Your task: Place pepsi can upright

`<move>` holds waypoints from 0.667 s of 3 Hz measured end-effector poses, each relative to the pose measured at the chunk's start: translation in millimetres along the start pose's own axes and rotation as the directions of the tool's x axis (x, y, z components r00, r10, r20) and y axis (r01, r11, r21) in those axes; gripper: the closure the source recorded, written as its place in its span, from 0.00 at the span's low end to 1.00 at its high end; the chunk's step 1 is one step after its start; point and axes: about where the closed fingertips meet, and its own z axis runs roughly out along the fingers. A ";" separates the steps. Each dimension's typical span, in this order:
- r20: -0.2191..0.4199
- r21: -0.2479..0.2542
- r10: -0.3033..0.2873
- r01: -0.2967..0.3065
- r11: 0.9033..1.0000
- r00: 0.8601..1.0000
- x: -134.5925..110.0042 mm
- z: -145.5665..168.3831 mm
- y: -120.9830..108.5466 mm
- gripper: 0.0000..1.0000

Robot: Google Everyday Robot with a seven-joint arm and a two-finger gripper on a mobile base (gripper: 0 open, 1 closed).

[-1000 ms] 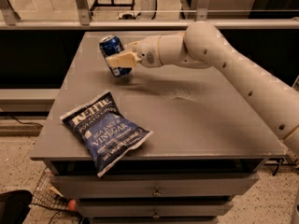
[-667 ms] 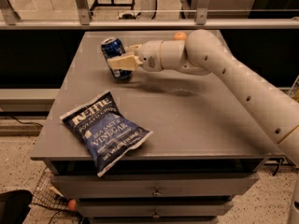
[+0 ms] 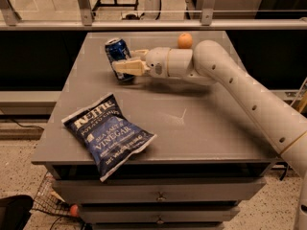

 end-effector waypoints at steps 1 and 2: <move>0.000 0.000 0.000 0.000 1.000 1.000 -1.5 -0.1 0.2 0.59; 0.000 0.000 0.000 0.000 1.000 1.000 -1.9 -0.1 0.4 0.36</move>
Offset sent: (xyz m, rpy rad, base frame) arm 0.0000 0.0001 0.0014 0.0000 0.0000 0.0002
